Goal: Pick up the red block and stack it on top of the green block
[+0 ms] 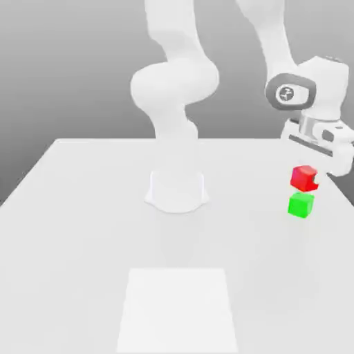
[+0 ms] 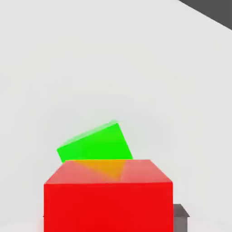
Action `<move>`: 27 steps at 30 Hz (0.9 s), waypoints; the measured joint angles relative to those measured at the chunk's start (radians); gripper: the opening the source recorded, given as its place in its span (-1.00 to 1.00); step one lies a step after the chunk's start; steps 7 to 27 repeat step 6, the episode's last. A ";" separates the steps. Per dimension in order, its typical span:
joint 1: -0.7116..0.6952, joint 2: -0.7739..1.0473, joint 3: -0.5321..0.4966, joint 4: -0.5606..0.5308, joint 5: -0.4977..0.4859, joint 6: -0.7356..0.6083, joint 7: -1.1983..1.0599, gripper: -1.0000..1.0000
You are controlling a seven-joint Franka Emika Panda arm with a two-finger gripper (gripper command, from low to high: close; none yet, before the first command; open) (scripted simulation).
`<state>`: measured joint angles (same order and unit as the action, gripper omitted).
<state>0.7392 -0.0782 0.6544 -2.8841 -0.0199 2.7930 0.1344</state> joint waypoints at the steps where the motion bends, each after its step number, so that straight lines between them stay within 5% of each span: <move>1: -0.011 0.022 -0.001 0.001 -0.038 0.018 0.027 -1.00; 6: -0.031 0.123 -0.018 0.001 -0.170 0.114 0.118 -1.00; 27: -0.031 0.123 -0.018 0.001 -0.170 0.114 0.118 -1.00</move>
